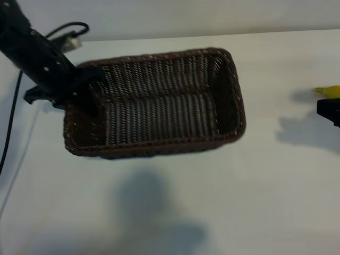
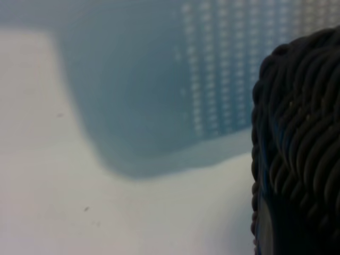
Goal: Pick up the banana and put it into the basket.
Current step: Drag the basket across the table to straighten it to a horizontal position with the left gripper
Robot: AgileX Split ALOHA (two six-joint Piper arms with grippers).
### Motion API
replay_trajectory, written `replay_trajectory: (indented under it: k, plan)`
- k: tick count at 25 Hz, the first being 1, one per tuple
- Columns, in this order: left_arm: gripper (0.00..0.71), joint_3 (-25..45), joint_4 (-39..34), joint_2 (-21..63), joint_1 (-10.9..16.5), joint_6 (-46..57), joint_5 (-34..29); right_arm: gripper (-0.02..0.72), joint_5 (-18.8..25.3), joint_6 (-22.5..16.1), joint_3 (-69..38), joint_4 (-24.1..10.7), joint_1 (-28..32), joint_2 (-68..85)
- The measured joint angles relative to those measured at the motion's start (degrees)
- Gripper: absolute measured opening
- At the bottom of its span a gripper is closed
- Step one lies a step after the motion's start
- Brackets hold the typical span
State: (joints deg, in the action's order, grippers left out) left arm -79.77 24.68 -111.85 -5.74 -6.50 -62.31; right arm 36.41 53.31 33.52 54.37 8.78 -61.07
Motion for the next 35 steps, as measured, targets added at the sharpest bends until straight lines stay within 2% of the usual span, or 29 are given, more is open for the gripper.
replay_trajectory:
  k: [4, 8, 12, 19, 29, 32, 35]
  plan:
    - [0.164, -0.06, 0.14, -2.95, -3.41, -0.22, 2.29, 0.584, 0.00, 0.00, 0.00, 0.00, 0.00, 0.00]
    - [0.164, -0.06, 0.68, -5.80, -5.41, -0.22, 5.62, 0.584, 0.00, 0.00, 0.00, 0.00, 0.00, 0.00]
    - [0.164, -0.10, 0.75, -8.10, -5.71, -0.60, 8.54, 0.584, 0.09, 0.00, 0.00, 0.00, 0.00, 0.00]
    - [0.164, -0.52, 0.95, -8.58, -6.87, -1.48, 8.80, 0.584, 0.22, 0.00, 0.00, 0.00, 0.00, 0.00]
    - [0.166, -0.52, 0.99, -8.63, -6.91, -1.35, 9.08, 0.584, 0.33, 0.00, 0.00, 0.00, 0.00, 0.00]
    - [0.239, -0.52, 1.36, -8.52, -7.02, -1.40, 9.46, 0.584, 0.33, 0.00, 0.00, 0.00, 0.00, 0.00]
    - [0.398, -0.59, 1.01, -7.98, -7.13, -1.40, 9.97, 0.584, 0.33, 0.00, 0.00, 0.00, 0.00, 0.00]
